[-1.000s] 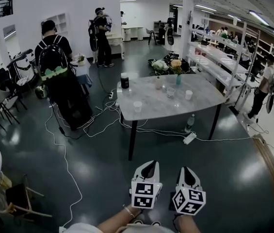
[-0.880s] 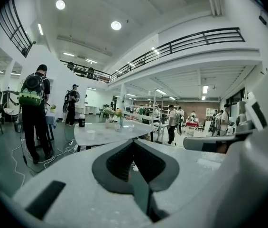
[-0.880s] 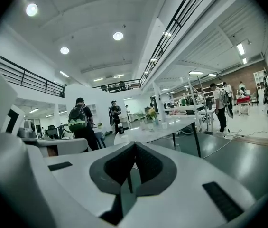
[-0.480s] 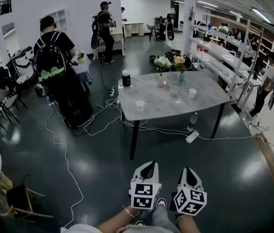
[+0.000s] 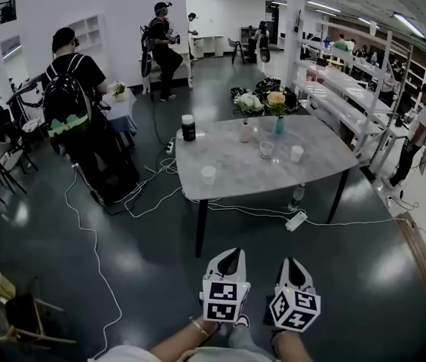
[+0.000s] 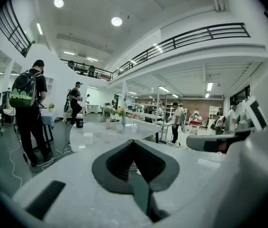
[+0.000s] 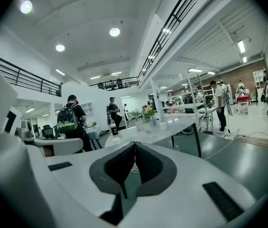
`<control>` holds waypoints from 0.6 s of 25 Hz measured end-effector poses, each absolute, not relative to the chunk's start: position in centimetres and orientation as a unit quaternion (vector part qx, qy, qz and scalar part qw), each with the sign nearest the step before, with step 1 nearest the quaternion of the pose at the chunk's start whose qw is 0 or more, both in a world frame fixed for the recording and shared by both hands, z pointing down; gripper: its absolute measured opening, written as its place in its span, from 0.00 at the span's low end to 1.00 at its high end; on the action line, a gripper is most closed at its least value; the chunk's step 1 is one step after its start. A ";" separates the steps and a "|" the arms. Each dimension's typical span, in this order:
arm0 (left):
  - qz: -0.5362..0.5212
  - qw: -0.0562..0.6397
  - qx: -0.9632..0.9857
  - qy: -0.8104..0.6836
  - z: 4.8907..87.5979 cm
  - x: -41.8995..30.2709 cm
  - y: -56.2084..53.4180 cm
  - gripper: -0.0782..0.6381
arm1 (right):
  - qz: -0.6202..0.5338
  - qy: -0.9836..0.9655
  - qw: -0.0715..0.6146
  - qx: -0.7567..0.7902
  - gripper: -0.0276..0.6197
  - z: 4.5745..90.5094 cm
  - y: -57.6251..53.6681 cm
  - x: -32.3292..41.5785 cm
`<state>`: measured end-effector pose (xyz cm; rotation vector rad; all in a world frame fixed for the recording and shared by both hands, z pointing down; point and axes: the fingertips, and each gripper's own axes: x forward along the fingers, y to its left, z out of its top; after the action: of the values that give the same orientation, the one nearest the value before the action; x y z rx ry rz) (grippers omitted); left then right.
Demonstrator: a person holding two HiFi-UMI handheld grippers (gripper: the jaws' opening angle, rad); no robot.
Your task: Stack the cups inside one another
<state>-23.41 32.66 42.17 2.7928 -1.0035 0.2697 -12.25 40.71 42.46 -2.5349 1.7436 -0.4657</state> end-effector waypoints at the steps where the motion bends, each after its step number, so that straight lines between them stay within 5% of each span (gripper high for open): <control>1: 0.090 0.081 0.934 -0.335 42.1 -22.4 32.1 0.10 | -0.149 0.561 0.014 -0.814 0.05 42.3 40.1 -11.3; 15: 0.100 0.074 0.936 -0.328 41.5 -10.7 27.0 0.10 | -0.156 0.561 0.005 -0.813 0.05 41.9 35.1 -0.1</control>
<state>-10.74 27.02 41.55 2.8103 -0.9838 0.3003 -0.11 35.13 41.89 -2.5455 1.7557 -0.4896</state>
